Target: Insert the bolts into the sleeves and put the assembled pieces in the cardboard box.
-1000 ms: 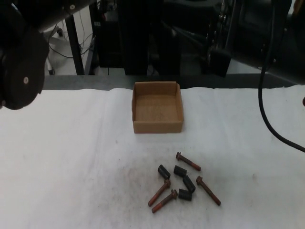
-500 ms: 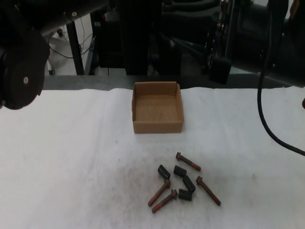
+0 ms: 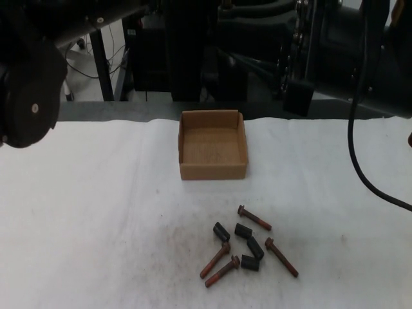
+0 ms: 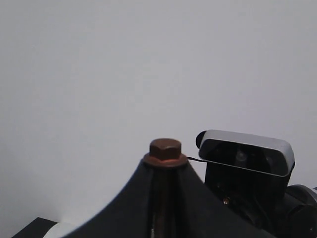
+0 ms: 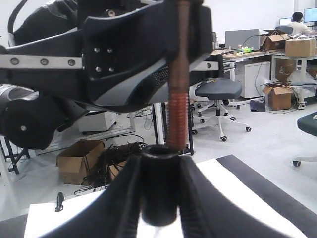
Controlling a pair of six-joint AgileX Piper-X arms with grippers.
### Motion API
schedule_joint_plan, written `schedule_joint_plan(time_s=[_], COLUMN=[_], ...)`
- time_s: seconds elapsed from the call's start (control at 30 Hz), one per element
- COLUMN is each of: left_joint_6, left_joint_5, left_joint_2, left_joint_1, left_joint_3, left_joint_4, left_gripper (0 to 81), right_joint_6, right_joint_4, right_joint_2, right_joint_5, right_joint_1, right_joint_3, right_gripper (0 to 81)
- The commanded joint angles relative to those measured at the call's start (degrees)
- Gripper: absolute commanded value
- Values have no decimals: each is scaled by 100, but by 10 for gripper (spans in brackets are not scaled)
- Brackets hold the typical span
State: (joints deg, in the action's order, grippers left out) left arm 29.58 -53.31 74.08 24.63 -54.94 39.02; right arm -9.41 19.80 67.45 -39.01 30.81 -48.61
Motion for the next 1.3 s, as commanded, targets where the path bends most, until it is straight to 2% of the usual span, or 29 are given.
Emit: schedule_joint_plan(time_s=[0.0,0.4,0.67,0.73,0.77,0.93,1.0,1.27], left_joint_6=[-1,33,-912,-1049,-1046,-807,-574,-396], left_joint_5=[-208,-336,-336,-452,-568,-630,-592,-593], left_joint_2=[-76,-76,-76,-76,-76,-76,-76,-87], left_joint_1=[27,27,27,27,27,27,27,27], left_joint_3=[-20,-20,-20,-20,-20,-20,-20,-72], left_joint_4=[24,-163,-1681,-1800,-1758,-1716,-1717,-1483], left_gripper=[3,3,18,79,140,552,585,585], right_joint_6=[-1,-1,-1,-1,-1,-1,-1,-1], right_joint_4=[56,339,361,361,361,344,336,153], right_joint_2=[-42,-42,-42,-42,-42,-42,-42,-42], right_joint_5=[13,270,270,270,270,270,270,297], right_joint_1=[12,-2,-2,-2,-2,-2,-2,-2], right_joint_3=[-23,-34,-34,-34,-34,-34,-34,-34], right_gripper=[8,8,8,8,8,8,8,8])
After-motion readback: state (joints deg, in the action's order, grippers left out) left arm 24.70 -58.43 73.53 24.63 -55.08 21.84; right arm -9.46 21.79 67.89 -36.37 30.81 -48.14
